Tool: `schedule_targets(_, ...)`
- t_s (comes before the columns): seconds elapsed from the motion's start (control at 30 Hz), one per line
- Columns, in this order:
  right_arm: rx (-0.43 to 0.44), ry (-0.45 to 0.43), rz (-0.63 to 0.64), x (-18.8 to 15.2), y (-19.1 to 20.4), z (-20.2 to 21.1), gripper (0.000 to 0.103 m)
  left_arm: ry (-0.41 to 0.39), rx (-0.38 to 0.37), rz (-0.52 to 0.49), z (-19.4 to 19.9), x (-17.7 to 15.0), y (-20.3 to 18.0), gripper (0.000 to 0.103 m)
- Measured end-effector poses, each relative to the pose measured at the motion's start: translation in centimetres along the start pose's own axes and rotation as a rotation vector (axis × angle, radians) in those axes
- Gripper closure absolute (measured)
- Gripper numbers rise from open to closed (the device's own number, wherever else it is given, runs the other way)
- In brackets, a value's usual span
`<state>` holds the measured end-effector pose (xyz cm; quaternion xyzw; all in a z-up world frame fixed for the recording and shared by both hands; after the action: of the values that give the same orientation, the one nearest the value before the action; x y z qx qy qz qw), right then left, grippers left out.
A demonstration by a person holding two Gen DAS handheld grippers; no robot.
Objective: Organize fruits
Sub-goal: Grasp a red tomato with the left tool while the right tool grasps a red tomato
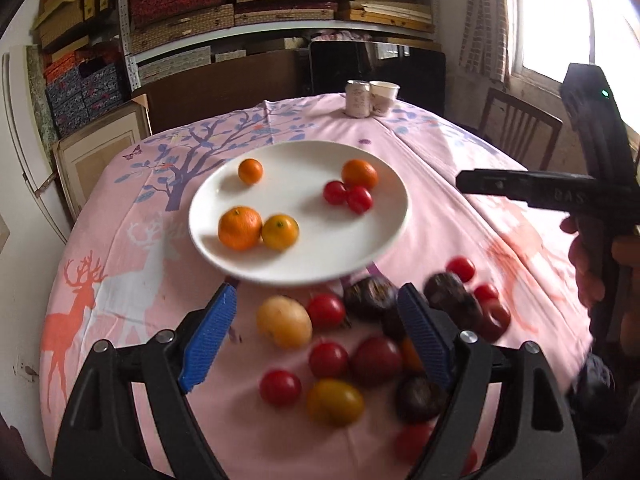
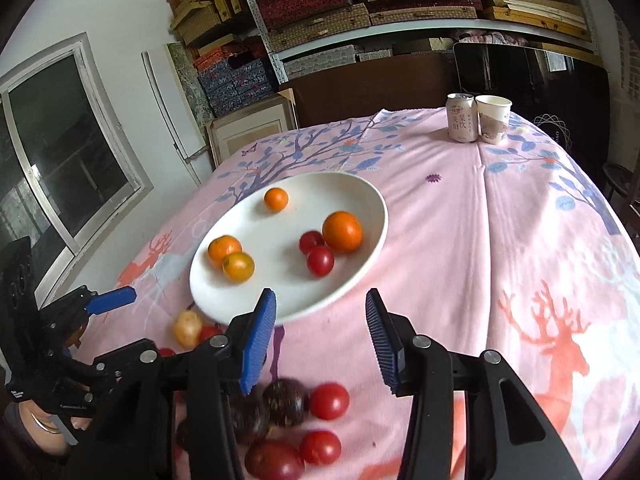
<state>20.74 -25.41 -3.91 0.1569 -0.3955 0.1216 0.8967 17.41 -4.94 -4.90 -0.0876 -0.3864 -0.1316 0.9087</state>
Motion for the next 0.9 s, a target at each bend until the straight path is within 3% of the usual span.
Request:
schedule_targets(0.17,-0.021,0.027,-0.016,-4.4,-0.1,2.2,0.056,0.018,-0.044,-0.086,4.3,-6.4,-3.0,0.023)
schedule_targets(0.3,-0.04,0.048,-0.018,-6.5,0.0,2.6,0.056,0.055,-0.056,-0.109,4.8,-9.9,-4.7,0.024)
schedule_targets(0.37,-0.034,0.055,-0.02,-7.2,0.3,2.7,0.056,0.083,-0.045,-0.098,3.9,-10.6,-4.8,0.039)
schedule_targets(0.4,-0.032,0.057,-0.022,-7.4,0.4,2.8,0.056,0.103,-0.072,-0.075,3.5,-10.9,-4.8,0.041)
schedule_targets(0.47,-0.033,0.055,-0.022,-7.7,0.7,3.0,0.056,0.11,-0.096,-0.051,2.9,-11.1,-5.0,0.06)
schedule_targets(0.57,-0.04,0.053,-0.01,-8.2,1.1,3.4,0.056,0.077,-0.044,-0.077,2.7,-11.3,-5.6,0.06)
schedule_targets(0.63,-0.043,0.055,0.005,-8.7,1.4,3.5,0.056,0.076,-0.062,-0.053,2.9,-11.4,-5.4,0.062)
schedule_targets(0.73,-0.033,0.067,0.033,-9.4,2.0,3.3,0.056,0.089,-0.085,-0.001,3.3,-11.5,-4.5,0.074)
schedule_targets(0.9,-0.016,0.073,0.075,-9.8,3.1,2.7,0.056,0.095,-0.073,0.001,3.8,-12.0,-4.3,0.074)
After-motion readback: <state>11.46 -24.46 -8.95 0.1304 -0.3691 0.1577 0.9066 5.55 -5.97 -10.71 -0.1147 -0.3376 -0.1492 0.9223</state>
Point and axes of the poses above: each gripper's, at about its wrist camera, not at the fingertips, and z roughly against the way its jaws point, y to its left, x to its top, the point moved 4 cm from there along -z, roughly the way its jaws point, and after that the axes turned 9 degrees about z, right-handed, at the moved point
